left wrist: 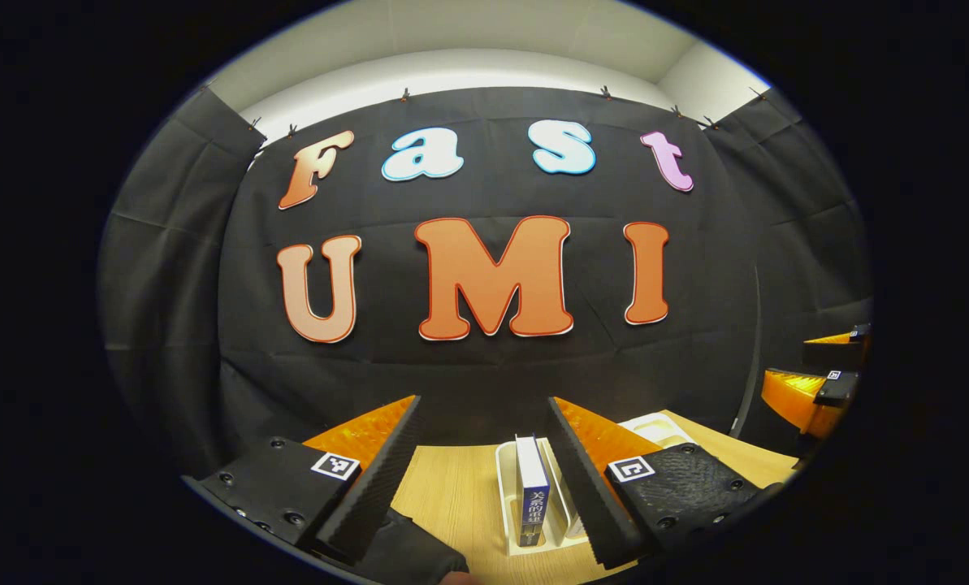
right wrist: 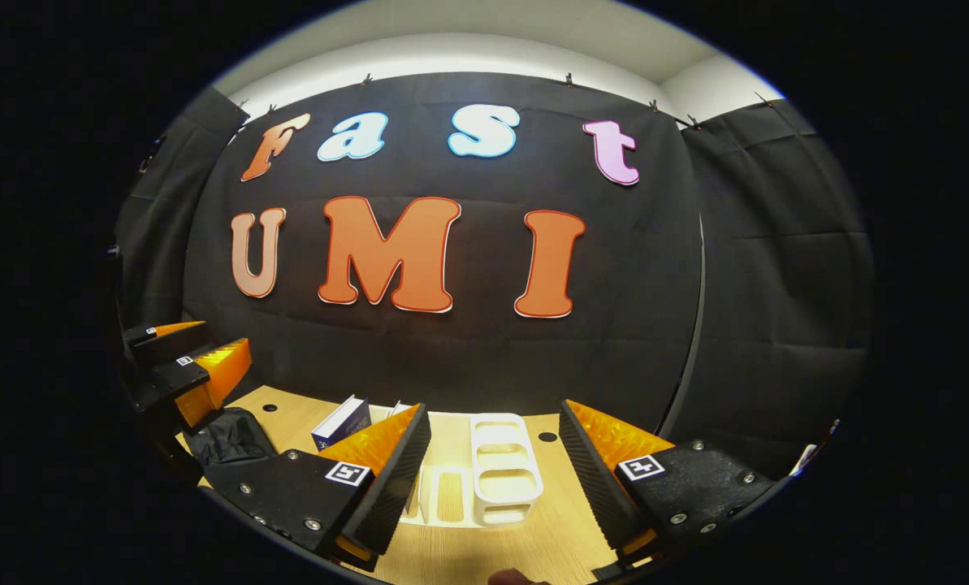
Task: Open the schoolbag, grab two books from the bookshelf and put them into the schoolbag.
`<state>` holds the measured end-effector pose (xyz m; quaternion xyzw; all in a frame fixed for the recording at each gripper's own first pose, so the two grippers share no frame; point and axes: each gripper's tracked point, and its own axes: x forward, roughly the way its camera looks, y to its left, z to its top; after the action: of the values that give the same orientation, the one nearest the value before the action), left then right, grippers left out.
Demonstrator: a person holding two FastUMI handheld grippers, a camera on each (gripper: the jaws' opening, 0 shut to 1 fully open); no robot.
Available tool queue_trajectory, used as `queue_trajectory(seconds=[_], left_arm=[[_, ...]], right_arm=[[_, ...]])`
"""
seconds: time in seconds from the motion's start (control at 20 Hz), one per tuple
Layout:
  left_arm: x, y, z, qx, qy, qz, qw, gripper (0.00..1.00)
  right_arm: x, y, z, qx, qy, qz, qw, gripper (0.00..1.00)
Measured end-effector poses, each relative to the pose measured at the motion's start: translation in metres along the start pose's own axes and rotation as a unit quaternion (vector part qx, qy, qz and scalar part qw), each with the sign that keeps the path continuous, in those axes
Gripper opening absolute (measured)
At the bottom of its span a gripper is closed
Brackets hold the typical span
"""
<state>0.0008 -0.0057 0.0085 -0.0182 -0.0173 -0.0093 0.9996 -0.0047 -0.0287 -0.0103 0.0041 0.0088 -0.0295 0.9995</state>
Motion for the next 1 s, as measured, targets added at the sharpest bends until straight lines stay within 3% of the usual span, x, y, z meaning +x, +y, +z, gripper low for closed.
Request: queue_trajectory(seconds=[0.9,1.0], left_arm=[[-0.007,0.0,-0.003,-0.022,0.002,-0.011,1.0,0.95],[-0.008,0.008,-0.006,-0.009,0.003,0.002,1.0,0.95]], right_arm=[[0.002,0.014,-0.007,-0.004,0.004,0.019,1.0,0.95],[0.003,0.014,-0.008,-0.004,0.006,0.021,1.0,0.95]])
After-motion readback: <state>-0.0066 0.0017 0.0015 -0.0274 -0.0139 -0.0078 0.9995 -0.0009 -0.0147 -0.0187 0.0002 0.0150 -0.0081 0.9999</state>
